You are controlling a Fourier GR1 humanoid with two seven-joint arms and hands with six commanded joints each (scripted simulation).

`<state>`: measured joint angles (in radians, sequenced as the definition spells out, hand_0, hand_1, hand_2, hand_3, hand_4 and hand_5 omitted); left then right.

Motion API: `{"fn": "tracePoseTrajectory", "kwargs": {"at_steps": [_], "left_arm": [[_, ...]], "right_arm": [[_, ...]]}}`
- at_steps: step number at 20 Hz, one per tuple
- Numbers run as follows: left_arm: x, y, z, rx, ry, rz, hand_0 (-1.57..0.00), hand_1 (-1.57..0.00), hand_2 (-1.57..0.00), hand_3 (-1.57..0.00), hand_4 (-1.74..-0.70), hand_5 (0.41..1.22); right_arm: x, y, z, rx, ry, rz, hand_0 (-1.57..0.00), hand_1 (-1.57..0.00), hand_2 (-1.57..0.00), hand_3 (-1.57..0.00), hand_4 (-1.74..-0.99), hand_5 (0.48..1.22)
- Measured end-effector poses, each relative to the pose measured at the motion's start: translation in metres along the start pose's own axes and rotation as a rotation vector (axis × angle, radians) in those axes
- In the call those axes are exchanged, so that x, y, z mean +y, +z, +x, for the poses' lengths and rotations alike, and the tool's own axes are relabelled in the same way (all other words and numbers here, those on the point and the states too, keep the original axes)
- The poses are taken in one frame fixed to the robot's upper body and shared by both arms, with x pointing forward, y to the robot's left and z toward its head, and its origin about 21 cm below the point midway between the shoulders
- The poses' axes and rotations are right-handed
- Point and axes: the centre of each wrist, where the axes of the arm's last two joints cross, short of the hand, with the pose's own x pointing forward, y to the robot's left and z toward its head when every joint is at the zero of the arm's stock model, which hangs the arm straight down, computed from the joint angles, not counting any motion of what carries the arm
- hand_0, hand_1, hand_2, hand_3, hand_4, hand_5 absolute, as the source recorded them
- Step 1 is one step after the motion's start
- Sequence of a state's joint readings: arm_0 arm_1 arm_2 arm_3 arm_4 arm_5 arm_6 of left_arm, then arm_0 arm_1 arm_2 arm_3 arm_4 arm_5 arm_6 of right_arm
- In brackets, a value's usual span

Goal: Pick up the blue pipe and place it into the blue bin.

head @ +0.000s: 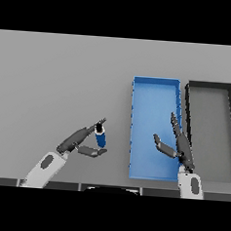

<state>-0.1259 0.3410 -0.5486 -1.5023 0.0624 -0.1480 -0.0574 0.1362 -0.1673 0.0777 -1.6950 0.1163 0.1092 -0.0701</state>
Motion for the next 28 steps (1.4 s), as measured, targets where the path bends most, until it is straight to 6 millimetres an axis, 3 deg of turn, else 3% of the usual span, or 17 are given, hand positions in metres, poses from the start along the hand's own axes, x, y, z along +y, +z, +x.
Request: {"fn": "tracePoseTrajectory", "kwargs": {"at_steps": [3,6,8,9,10,11,13,16,21,28], "left_arm": [[-0.010,-0.013,-0.004,0.007,-0.025,-0.006,0.00,0.00,0.00,0.00,-1.16,0.490],[-0.013,-0.024,-0.008,0.002,-0.005,-0.014,0.00,0.00,0.00,0.00,-1.19,0.512],[-0.018,-0.029,-0.008,-0.027,0.048,-0.021,0.00,0.00,-0.08,-0.07,-1.24,0.566],[-0.016,-0.035,-0.006,-0.024,0.065,-0.019,0.00,-0.09,-0.21,-0.20,-1.28,0.607],[-0.021,-0.037,-0.009,-0.036,0.083,-0.022,-0.09,-0.25,-0.39,-0.47,-1.31,0.730],[-0.024,-0.038,-0.011,-0.027,0.109,-0.021,-0.34,-0.50,-0.63,-0.69,-1.39,0.828],[-0.026,-0.040,-0.011,-0.055,0.159,-0.015,-0.78,-0.89,-0.97,-0.98,-1.51,0.969],[-0.033,-0.041,-0.009,-0.071,0.164,-0.034,-1.17,-1.22,-1.26,-1.25,-1.62,1.092],[-0.046,-0.039,-0.001,-0.115,0.149,-0.024,-1.44,-1.46,-1.47,-1.42,-1.69,1.179],[-0.041,-0.055,0.049,-0.306,0.138,-0.054,-1.54,-1.55,-1.55,-1.45,-1.72,1.212]], "right_arm": [[0.000,-0.001,0.002,0.004,0.005,0.005,0.00,0.00,0.00,0.00,-1.326,0.665],[-0.004,0.002,0.005,-0.002,0.006,-0.006,0.00,0.00,0.00,0.00,-1.319,0.664],[-0.003,0.002,0.004,0.012,0.004,-0.008,0.00,0.00,0.00,0.00,-1.322,0.664],[-0.002,0.001,0.004,0.014,-0.004,-0.006,0.00,0.00,0.00,0.00,-1.320,0.664],[-0.002,0.000,0.005,0.015,-0.006,-0.005,0.00,0.00,0.00,0.00,-1.319,0.663],[-0.002,0.001,0.005,0.010,-0.003,-0.008,0.00,0.00,0.00,0.00,-1.322,0.666],[-0.003,-0.003,0.005,0.006,0.007,-0.009,0.00,0.00,0.00,0.00,-1.313,0.665],[0.003,0.000,0.003,0.012,0.009,-0.006,0.00,0.00,0.00,0.00,-1.307,0.666],[-0.005,0.000,0.003,0.010,0.042,-0.004,0.00,0.00,0.00,0.00,-1.281,0.662],[0.001,-0.002,-0.001,0.002,0.050,-0.003,0.00,0.00,0.00,0.00,-1.278,0.678]]}}
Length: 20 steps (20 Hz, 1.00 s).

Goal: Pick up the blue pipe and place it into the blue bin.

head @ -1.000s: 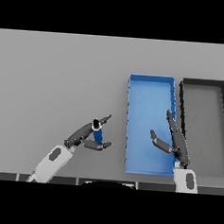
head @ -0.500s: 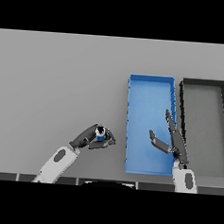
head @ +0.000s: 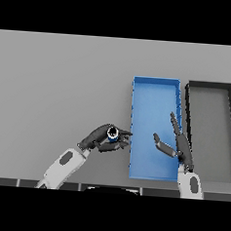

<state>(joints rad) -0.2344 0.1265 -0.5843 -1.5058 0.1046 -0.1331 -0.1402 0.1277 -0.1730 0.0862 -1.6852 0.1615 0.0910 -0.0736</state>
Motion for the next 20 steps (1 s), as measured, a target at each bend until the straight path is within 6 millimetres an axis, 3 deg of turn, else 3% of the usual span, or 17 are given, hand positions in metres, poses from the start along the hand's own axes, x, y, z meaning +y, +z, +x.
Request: {"fn": "tracePoseTrajectory", "kwargs": {"at_steps": [6,16,20], "left_arm": [[-0.008,-0.009,0.029,-0.018,0.001,-0.058,-1.56,-1.56,-1.57,-1.44,-1.73,1.219],[-0.007,-0.011,0.030,0.032,-0.014,-0.061,-1.57,-1.57,-1.57,-1.44,-1.73,1.220],[-0.007,-0.010,0.028,0.030,-0.018,-0.063,-1.57,-1.57,-1.57,-1.44,-1.73,1.221]], "right_arm": [[-0.005,0.000,-0.002,-0.010,0.019,-0.003,0.00,0.00,0.00,0.00,-1.273,0.688],[-0.009,-0.007,0.003,-0.033,0.004,0.063,0.00,0.00,0.00,0.00,-1.213,0.684],[-0.024,-0.015,0.022,-0.160,-0.158,0.171,0.00,0.00,0.00,0.00,-1.242,0.584]]}}
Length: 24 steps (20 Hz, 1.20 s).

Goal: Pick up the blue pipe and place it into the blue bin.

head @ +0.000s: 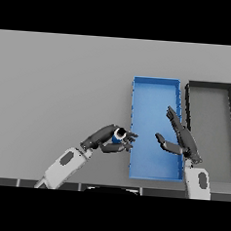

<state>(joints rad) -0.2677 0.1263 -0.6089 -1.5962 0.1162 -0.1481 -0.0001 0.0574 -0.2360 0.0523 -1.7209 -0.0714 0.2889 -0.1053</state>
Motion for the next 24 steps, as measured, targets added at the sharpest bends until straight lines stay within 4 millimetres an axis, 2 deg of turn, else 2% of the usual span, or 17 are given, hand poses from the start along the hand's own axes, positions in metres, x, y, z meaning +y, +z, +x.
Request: {"fn": "tracePoseTrajectory", "kwargs": {"at_steps": [2,6,10,13,16,19,21,24], "left_arm": [[0.001,0.000,0.000,-0.004,0.006,-0.003,-1.57,-1.57,-1.57,-1.44,-1.73,1.221],[0.002,-0.003,0.002,-0.006,-0.006,-0.007,-1.57,-1.57,-1.57,-1.44,-1.73,1.221],[0.000,-0.007,0.005,0.006,-0.024,-0.009,-1.57,-1.57,-1.57,-1.44,-1.73,1.221],[0.005,0.000,0.004,0.002,-0.026,-0.012,-1.57,-1.57,-1.57,-1.44,-1.73,1.221],[-0.002,-0.005,0.004,-0.001,-0.012,-0.025,-1.57,-1.57,-1.57,-1.44,-1.73,1.221],[0.000,-0.003,0.000,-0.032,-0.018,-0.036,-1.57,-1.57,-1.57,-1.51,-1.59,1.221],[0.003,-0.004,-0.001,-0.034,-0.013,-0.043,-1.57,-1.57,-1.57,-1.53,-1.54,1.221],[0.006,-0.001,-0.001,-0.040,-0.029,-0.048,-1.57,-1.57,-1.57,-1.55,-1.50,1.221]], "right_arm": [[-0.007,-0.006,0.021,-0.032,-0.062,0.087,0.00,0.00,0.00,0.00,-1.271,0.537],[-0.009,-0.019,0.068,-0.082,-0.113,0.329,0.00,0.00,0.00,0.00,-1.331,0.507],[0.009,-0.036,0.105,-0.143,-0.068,0.549,0.00,0.00,0.00,0.00,-1.338,0.495],[0.016,-0.052,0.130,-0.160,-0.019,0.634,0.00,0.00,0.00,0.00,-1.326,0.485],[0.033,-0.065,0.140,-0.177,0.020,0.716,0.00,0.00,0.00,0.00,-1.307,0.497],[0.048,-0.077,0.142,-0.188,0.052,0.779,0.00,0.00,0.00,0.00,-1.256,0.517],[0.065,-0.086,0.145,-0.203,0.059,0.819,0.00,0.00,0.00,0.00,-1.243,0.522],[0.077,-0.098,0.149,-0.174,0.081,0.846,0.00,0.00,0.00,0.00,-1.208,0.506]]}}
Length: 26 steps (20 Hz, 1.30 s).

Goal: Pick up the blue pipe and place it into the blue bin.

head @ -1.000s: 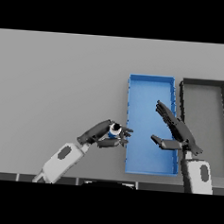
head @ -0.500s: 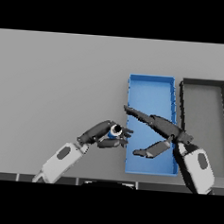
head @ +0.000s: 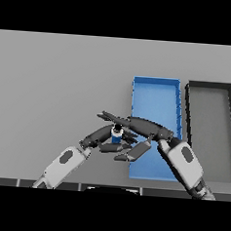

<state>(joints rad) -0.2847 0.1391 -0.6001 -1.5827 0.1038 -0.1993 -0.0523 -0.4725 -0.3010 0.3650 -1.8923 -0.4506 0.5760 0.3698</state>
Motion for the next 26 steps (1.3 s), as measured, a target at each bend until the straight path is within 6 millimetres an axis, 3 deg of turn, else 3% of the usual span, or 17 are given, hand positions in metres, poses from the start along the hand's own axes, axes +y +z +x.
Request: {"fn": "tracePoseTrajectory", "kwargs": {"at_steps": [2,3,4,5,6,8,9,10,12,14,17,20,21,22,24,26], "left_arm": [[-0.001,0.000,-0.001,-0.004,-0.012,-0.003,-1.57,-1.57,-1.57,-1.56,-1.47,1.221],[-0.002,-0.002,-0.001,0.006,-0.003,0.007,-1.57,-1.57,-1.57,-1.56,-1.52,1.221],[0.000,-0.004,0.000,0.010,0.005,0.011,-1.57,-1.57,-1.57,-1.28,-1.57,1.221],[-0.003,-0.004,-0.001,0.020,0.002,0.007,-1.57,-1.57,-1.57,-1.19,-1.60,1.221],[-0.003,-0.004,-0.002,0.075,-0.049,0.011,-1.57,-1.53,-1.57,-1.12,-1.63,1.221],[-0.002,-0.003,0.006,0.082,-0.100,0.009,-1.57,-1.54,-1.57,-1.21,-1.67,1.221],[-0.002,-0.002,0.004,0.064,-0.100,0.006,-1.57,-1.55,-1.57,-1.28,-1.68,1.221],[-0.002,0.000,0.003,0.049,-0.082,0.011,-1.57,-1.55,-1.57,-1.34,-1.69,1.221],[-0.005,-0.004,0.004,0.004,-0.028,0.012,-1.57,-1.56,-1.57,-1.42,-1.71,1.221],[-0.005,-0.005,0.003,-0.009,-0.003,0.014,-1.57,-1.56,-1.57,-1.48,-1.72,1.221],[-0.001,-0.004,0.004,-0.001,-0.032,0.019,-1.57,-1.57,-1.57,-1.52,-1.73,1.221],[0.002,-0.005,0.005,0.026,-0.024,0.006,-1.57,-1.57,-1.57,-1.55,-1.73,1.221],[0.002,-0.004,0.004,0.004,-0.025,0.001,-1.57,-1.57,-1.57,-1.44,-1.72,1.221],[0.002,-0.001,0.004,-0.005,-0.020,0.001,-1.57,-1.51,-1.46,-1.47,-1.66,1.221],[0.004,0.003,0.006,-0.005,-0.070,-0.004,-1.05,-0.99,-0.95,-0.96,-1.43,1.221],[0.003,0.001,0.005,0.016,-0.099,-0.034,-0.67,-0.63,-0.61,-0.62,-1.23,1.221]], "right_arm": [[0.002,-0.010,-0.004,0.008,-0.013,0.024,0.00,0.00,-0.01,0.00,-1.210,0.498],[-0.001,-0.016,-0.003,0.028,-0.015,0.037,-0.02,-0.03,-0.05,-0.03,-1.236,0.493],[-0.001,-0.021,-0.002,0.026,-0.015,0.046,-0.11,-0.14,-0.16,-0.12,-1.291,0.483],[-0.004,-0.023,-0.001,0.023,-0.009,0.059,-0.26,-0.30,-0.31,-0.25,-1.348,0.477],[-0.006,-0.028,-0.002,0.025,-0.002,0.066,-0.47,-0.49,-0.49,-0.52,-1.365,0.477],[-0.001,-0.040,0.004,-0.031,-0.004,0.102,-0.87,-0.88,-0.88,-0.77,-1.486,0.516],[0.000,-0.042,0.003,-0.048,-0.016,0.107,-1.01,-1.02,-1.02,-0.88,-1.527,0.570],[0.000,-0.044,0.004,-0.044,-0.026,0.108,-1.12,-1.13,-1.13,-1.02,-1.498,0.638],[0.002,-0.045,0.000,-0.043,-0.064,0.112,-1.28,-1.29,-1.29,-1.22,-1.457,0.848],[0.006,-0.047,-0.003,-0.080,-0.062,0.106,-1.39,-1.39,-1.39,-1.34,-1.438,0.982],[0.004,-0.045,-0.001,-0.090,0.015,0.131,-1.48,-1.48,-1.48,-1.45,-1.445,1.099],[0.004,-0.044,-0.005,-0.114,-0.020,0.131,-1.52,-1.52,-1.52,-1.51,-1.470,1.158],[0.007,-0.042,-0.004,-0.109,-0.046,0.135,-1.53,-1.53,-1.53,-1.52,-1.475,1.171],[0.007,-0.042,-0.003,-0.116,-0.048,0.134,-1.54,-1.54,-1.54,-1.53,-1.478,1.181],[0.006,-0.041,-0.001,-0.126,-0.044,0.129,-1.55,-1.55,-1.55,-1.55,-1.483,1.195],[0.010,-0.042,0.002,-0.106,-0.027,0.125,-1.56,-1.56,-1.56,-1.56,-1.485,1.205]]}}
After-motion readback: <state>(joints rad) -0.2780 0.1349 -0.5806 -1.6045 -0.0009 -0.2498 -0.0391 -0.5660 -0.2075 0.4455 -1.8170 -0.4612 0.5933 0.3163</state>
